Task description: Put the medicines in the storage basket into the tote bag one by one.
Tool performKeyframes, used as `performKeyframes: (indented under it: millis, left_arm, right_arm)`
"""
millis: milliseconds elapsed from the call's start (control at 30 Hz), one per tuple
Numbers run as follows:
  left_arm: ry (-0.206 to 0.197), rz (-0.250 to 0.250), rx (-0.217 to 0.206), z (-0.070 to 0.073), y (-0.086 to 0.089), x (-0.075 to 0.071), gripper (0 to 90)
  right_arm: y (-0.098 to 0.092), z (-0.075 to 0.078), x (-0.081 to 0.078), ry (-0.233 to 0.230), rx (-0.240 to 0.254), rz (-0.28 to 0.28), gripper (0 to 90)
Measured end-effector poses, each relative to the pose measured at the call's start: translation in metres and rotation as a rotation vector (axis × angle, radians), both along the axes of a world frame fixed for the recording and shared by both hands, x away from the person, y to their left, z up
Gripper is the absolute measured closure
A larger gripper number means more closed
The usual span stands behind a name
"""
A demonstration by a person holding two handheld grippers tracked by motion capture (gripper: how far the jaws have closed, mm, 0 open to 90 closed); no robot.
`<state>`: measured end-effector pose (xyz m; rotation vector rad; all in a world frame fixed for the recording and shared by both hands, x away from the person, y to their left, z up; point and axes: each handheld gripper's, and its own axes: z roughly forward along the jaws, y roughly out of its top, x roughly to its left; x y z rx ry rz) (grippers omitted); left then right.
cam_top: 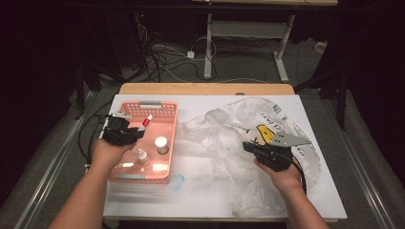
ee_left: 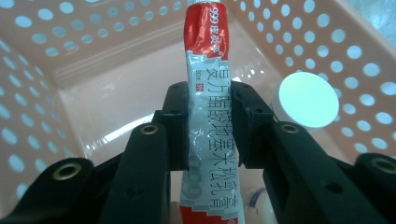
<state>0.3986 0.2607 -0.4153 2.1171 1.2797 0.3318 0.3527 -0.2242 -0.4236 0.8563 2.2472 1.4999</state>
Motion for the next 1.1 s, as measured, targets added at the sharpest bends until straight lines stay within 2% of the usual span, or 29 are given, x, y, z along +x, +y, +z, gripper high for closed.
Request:
performKeyframes:
  millis: [100, 233, 400, 567, 833, 1100]
  left_arm:
    - [-0.019, -0.005, 0.0, 0.002, 0.001, -0.01, 67.6]
    - [-0.064, -0.024, 0.007, 0.005, 0.001, -0.024, 67.6]
    - [-0.103, 0.0, -0.018, 0.012, 0.005, -0.039, 67.6]
    - [-0.132, -0.02, -0.042, 0.019, 0.003, -0.052, 67.6]
    - [-0.16, -0.047, -0.084, 0.02, -0.016, -0.068, 67.6]
    - [-0.175, -0.091, -0.099, 0.014, -0.037, -0.073, 67.7]
  right_arm:
    - [-0.001, 0.0, 0.0, -0.004, -0.001, 0.0, 90.0]
    - [-0.002, 0.001, -0.001, -0.004, 0.002, 0.0, 90.0]
    - [-0.001, 0.001, -0.003, -0.005, -0.004, 0.004, 90.0]
    - [0.0, 0.001, -0.005, -0.007, -0.005, 0.006, 90.0]
    - [-0.001, 0.004, -0.006, -0.016, 0.003, 0.006, 90.0]
    - [0.0, 0.002, -0.007, -0.027, -0.001, 0.001, 90.0]
